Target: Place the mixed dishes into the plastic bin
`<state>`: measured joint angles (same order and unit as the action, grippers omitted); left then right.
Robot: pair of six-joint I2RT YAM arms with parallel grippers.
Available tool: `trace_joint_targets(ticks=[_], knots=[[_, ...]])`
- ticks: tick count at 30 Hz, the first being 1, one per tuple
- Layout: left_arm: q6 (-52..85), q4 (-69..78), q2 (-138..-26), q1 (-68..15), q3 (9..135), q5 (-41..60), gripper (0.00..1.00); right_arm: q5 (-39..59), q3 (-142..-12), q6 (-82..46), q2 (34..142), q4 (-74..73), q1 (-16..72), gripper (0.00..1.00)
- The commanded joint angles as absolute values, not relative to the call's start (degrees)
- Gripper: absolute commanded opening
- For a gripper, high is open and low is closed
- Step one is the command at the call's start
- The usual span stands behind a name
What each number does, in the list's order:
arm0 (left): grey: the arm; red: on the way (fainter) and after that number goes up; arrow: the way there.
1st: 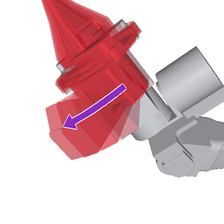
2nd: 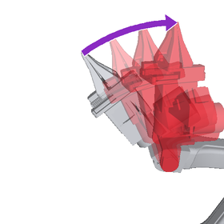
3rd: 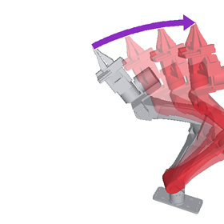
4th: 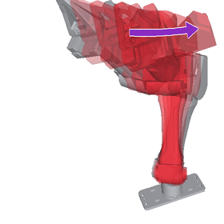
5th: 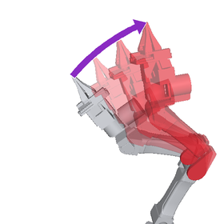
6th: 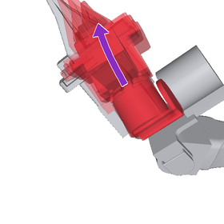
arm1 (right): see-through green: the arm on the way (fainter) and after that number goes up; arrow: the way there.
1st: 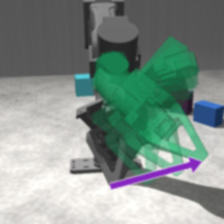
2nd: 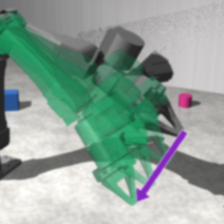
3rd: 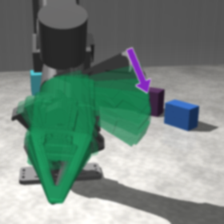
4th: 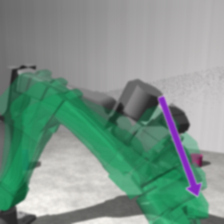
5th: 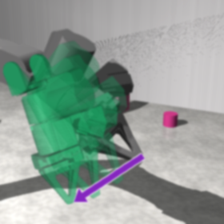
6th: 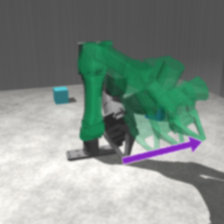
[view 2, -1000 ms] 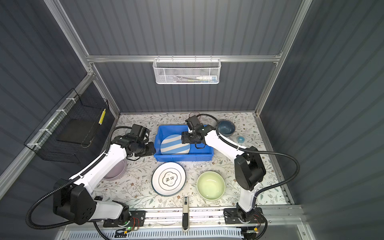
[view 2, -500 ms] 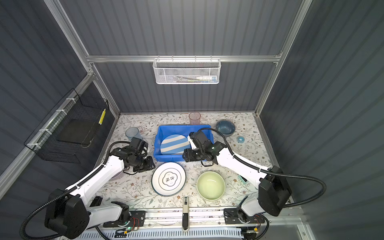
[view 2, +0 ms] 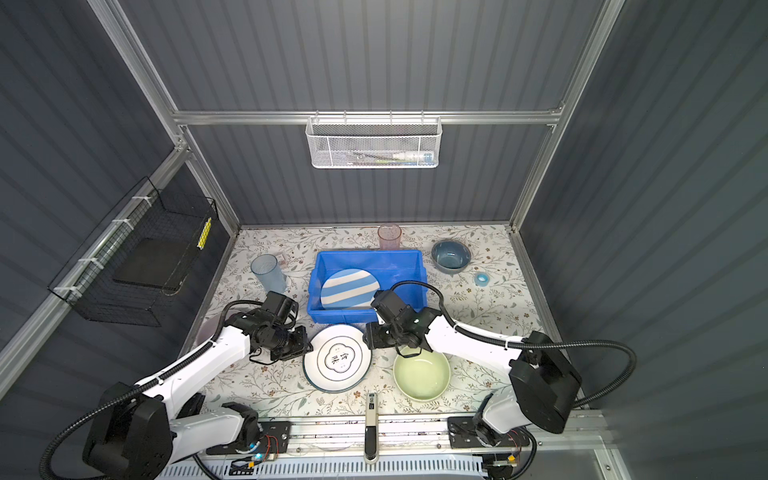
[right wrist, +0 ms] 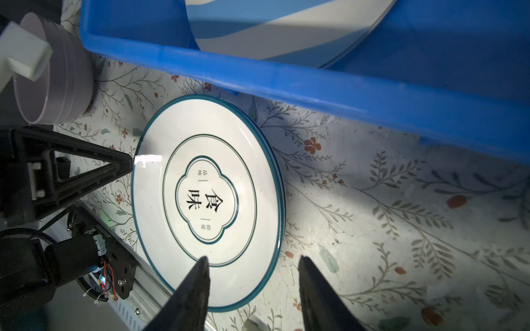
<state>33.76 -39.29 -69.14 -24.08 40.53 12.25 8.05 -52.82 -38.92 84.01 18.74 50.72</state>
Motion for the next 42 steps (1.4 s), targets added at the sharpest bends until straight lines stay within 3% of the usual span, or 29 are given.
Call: trace_joint_targets(ticks=[1, 17, 42], knots=[[35.23, -38.49, -70.08, -25.36, 39.64, 12.13, 0.3, 6.68, -53.44, -40.34, 86.22, 17.93, 51.33, 0.51], [34.94, -44.65, -69.2, -28.13, 42.42, 0.91, 0.29, 7.25, -54.44, -40.08, 89.51, 17.11, 51.5, 0.51], [33.48, -37.94, -72.44, -28.13, 38.57, 8.02, 0.28, 9.13, -53.29, -41.13, 90.81, 14.72, 51.5, 0.51]])
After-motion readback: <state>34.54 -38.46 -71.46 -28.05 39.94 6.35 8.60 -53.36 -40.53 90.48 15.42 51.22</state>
